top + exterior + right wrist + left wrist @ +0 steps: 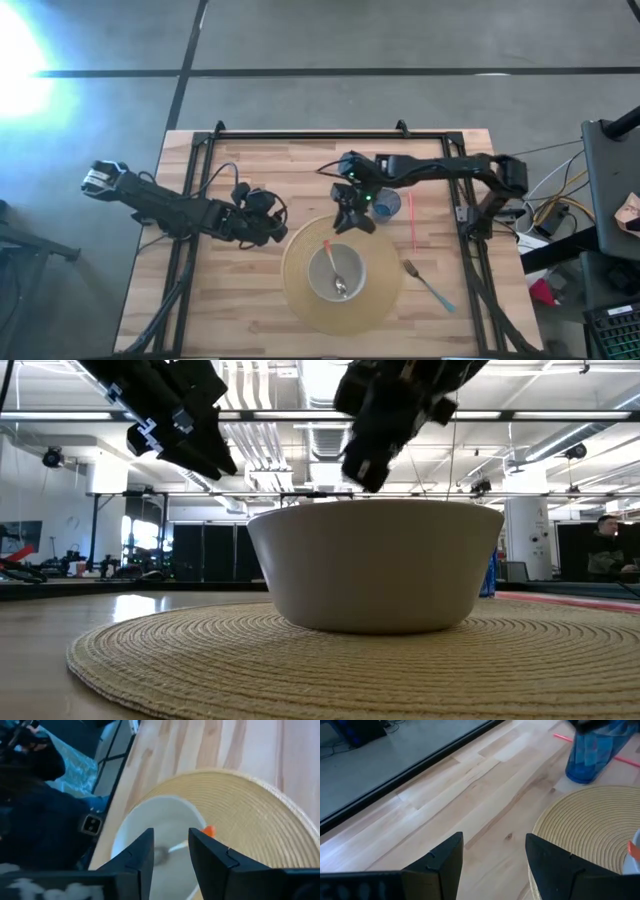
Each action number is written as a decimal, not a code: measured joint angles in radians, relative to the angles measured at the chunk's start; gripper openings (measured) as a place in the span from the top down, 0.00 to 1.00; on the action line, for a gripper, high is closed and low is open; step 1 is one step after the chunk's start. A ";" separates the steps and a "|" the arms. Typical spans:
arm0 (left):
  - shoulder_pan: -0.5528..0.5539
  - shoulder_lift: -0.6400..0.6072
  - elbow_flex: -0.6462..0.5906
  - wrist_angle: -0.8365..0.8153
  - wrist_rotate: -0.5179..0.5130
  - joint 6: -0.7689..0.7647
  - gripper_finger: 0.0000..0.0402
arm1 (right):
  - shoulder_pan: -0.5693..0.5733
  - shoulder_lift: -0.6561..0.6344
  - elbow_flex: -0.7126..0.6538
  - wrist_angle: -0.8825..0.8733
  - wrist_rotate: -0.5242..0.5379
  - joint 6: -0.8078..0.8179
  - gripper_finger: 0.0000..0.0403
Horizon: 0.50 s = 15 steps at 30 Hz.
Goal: Pick & Place Utensil
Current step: Put the red straw into the blue cup
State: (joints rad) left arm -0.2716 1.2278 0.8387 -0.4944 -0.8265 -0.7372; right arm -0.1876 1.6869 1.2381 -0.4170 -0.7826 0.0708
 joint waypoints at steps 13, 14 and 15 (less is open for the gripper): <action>0.076 0.000 0.000 0.008 0.007 0.035 0.48 | 0.131 -0.289 -0.033 -0.267 0.439 0.031 0.78; 0.091 -0.001 0.000 0.007 0.020 0.048 0.48 | 0.135 -0.307 -0.045 -0.265 0.461 0.046 0.78; 0.108 -0.002 0.000 0.008 0.040 0.065 0.48 | 0.139 -0.326 -0.059 -0.270 0.481 0.062 0.78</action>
State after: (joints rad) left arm -0.1633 1.2259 0.8391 -0.4868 -0.7869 -0.6725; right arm -0.0484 1.3611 1.1788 -0.6871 -0.3016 0.1325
